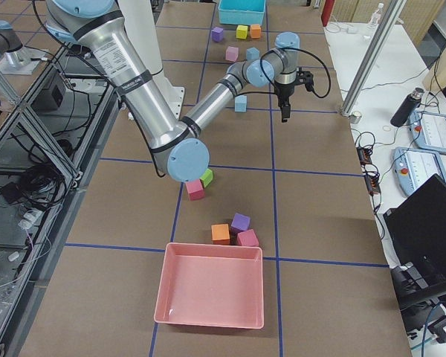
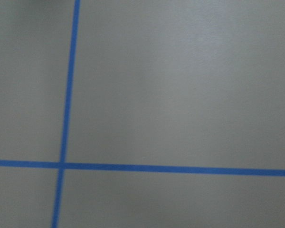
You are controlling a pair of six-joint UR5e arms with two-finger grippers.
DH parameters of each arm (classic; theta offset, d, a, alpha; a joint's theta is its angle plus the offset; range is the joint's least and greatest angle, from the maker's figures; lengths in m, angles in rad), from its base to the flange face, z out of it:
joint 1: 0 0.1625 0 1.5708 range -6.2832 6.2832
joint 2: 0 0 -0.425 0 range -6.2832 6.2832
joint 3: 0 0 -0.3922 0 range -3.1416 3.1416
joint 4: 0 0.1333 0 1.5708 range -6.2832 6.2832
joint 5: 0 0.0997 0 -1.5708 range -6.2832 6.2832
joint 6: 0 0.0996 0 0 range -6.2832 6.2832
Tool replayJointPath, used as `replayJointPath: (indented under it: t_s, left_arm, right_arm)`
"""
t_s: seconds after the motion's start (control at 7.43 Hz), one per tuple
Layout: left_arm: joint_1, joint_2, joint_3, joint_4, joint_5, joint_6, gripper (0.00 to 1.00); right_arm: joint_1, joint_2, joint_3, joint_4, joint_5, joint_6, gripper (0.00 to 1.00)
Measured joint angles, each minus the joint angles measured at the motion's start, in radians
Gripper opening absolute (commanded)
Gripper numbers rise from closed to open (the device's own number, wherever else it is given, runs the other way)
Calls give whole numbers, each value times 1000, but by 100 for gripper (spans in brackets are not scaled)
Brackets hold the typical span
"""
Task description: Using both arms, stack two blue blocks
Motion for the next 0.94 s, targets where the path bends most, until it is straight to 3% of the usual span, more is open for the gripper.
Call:
replayJointPath:
  t_s: [0.4,0.67,0.94]
  left_arm:
    - [50,8,24,-180,-37,-74,98]
    - [197,-42,16,-221,-26,-251,98]
    - [374,-81,-19,-227,94,-456,98]
  right_arm:
    - [238,-271,11,3,63,-439,100]
    - [374,-445,6,11,75,-708,100]
    - [463,-591,3,47,75,-818,100]
